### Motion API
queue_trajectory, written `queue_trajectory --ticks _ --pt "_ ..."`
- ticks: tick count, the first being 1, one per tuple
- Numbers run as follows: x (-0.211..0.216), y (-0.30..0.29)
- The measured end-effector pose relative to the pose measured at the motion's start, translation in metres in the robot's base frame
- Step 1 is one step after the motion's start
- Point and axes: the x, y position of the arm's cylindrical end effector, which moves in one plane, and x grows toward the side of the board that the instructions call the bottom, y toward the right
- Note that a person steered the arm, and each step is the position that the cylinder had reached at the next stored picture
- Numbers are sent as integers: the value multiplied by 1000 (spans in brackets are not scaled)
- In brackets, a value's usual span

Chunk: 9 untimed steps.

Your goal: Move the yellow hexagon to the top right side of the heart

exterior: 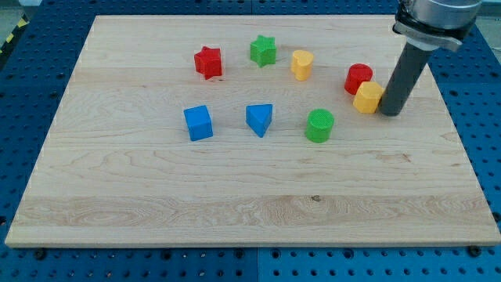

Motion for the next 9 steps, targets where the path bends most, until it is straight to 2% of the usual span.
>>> queue_trajectory --ticks 2,5,8,9 --pt "4 -5" --pt "-3 -65" --pt "-23 -73" --pt "-44 -74"
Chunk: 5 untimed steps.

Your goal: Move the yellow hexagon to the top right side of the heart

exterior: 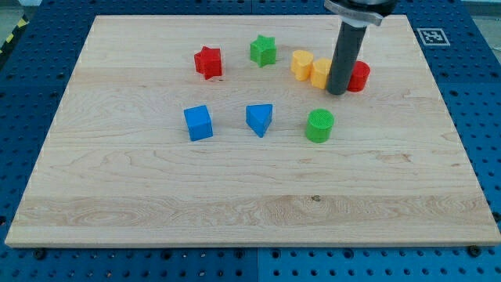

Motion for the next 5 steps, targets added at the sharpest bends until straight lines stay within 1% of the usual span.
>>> queue_trajectory --ticks 1,2,3,4,5 --pt "-20 -8" --pt "-24 -16" --pt "-43 -17" --pt "-72 -14" --pt "-111 -7"
